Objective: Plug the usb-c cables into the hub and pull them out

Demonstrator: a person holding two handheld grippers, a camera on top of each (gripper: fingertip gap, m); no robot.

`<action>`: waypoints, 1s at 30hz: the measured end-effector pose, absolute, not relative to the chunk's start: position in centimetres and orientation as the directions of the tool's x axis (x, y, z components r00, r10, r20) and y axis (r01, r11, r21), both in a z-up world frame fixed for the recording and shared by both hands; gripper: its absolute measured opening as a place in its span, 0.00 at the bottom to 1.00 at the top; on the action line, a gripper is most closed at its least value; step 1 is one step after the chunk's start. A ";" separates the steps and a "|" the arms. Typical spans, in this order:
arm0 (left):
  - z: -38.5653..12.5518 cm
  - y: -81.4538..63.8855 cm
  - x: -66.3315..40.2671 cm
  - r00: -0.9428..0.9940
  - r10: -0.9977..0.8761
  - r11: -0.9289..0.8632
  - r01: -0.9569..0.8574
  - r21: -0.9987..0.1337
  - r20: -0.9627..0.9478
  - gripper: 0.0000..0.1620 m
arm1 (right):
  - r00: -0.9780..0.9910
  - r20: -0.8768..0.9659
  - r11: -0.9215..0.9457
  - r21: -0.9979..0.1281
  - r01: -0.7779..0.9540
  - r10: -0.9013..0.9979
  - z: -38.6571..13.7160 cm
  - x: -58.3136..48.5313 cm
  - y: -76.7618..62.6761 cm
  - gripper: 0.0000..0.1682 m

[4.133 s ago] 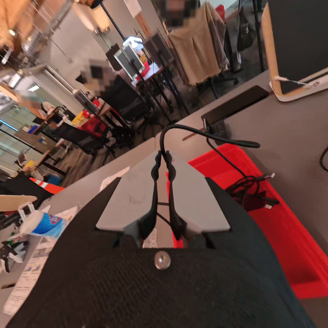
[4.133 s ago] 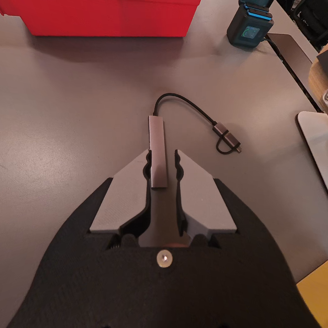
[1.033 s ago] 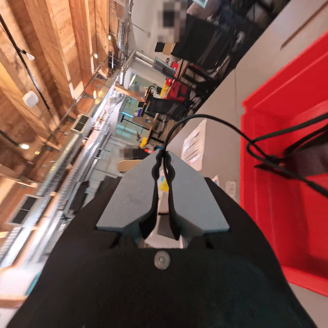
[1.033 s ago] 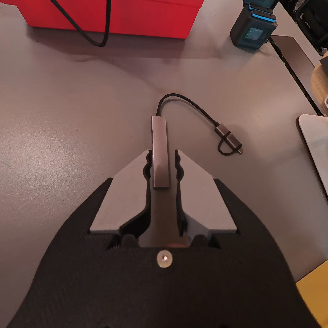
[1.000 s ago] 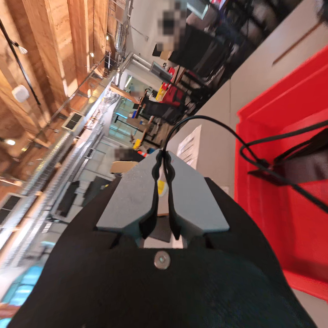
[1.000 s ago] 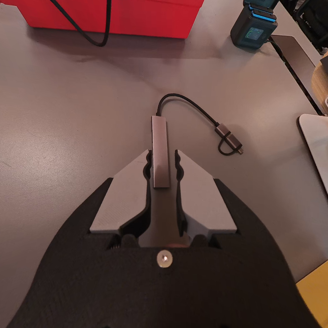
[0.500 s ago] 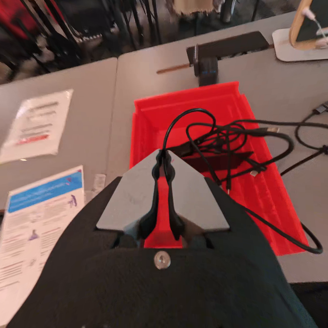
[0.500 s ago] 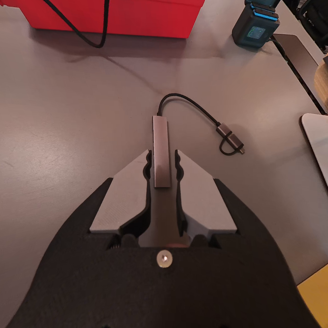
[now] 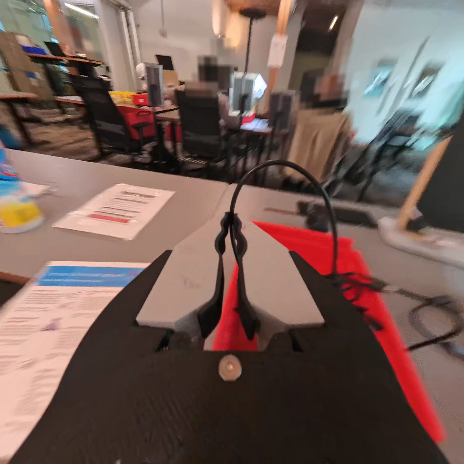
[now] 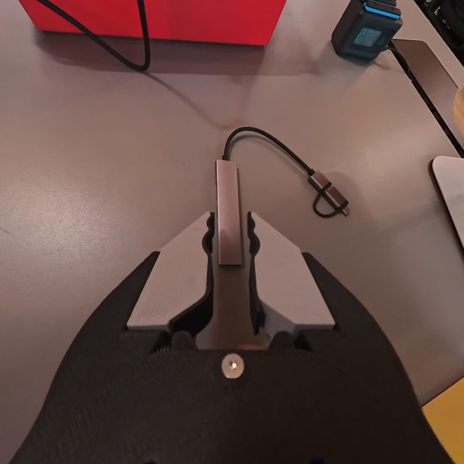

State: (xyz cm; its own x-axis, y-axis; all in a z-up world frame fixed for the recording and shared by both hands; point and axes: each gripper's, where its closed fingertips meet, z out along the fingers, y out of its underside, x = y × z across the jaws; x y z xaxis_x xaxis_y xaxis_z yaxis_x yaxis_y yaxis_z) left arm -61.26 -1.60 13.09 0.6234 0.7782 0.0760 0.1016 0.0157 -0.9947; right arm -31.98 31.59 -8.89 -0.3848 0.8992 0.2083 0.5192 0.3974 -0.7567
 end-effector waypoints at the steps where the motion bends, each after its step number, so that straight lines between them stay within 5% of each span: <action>1: 12.8 -2.0 -61.6 0.586 0.810 -0.079 0.062 -0.995 -0.028 0.00 | -0.382 0.207 0.395 -0.758 0.519 0.901 -8.9 -32.0 31.6 0.14; 10: 14.6 9.2 -52.0 0.826 0.546 -0.144 -0.067 -0.987 -0.136 0.00 | -0.424 0.110 0.316 -0.833 0.454 0.899 -7.1 -32.0 30.3 0.15; 19: 12.3 24.7 -38.4 0.967 0.190 -0.042 -0.162 -0.986 -0.167 0.01 | -0.620 -0.050 0.080 -0.980 0.180 0.783 0.2 -30.0 26.5 0.16; 30: 6.1 34.4 -31.4 0.986 -0.145 0.014 -0.080 -0.997 -0.081 0.00 | -0.468 -0.130 -0.003 -0.965 0.261 0.874 -1.3 -31.8 30.4 0.15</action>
State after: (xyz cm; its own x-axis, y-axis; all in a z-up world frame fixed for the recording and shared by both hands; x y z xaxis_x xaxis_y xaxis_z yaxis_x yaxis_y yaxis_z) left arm -31.38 34.36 6.09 0.9861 -0.1448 -0.0813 -0.0802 0.0137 -0.9967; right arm -31.80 30.40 -1.35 -0.4685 0.8739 -0.1299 0.2614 -0.0033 -0.9652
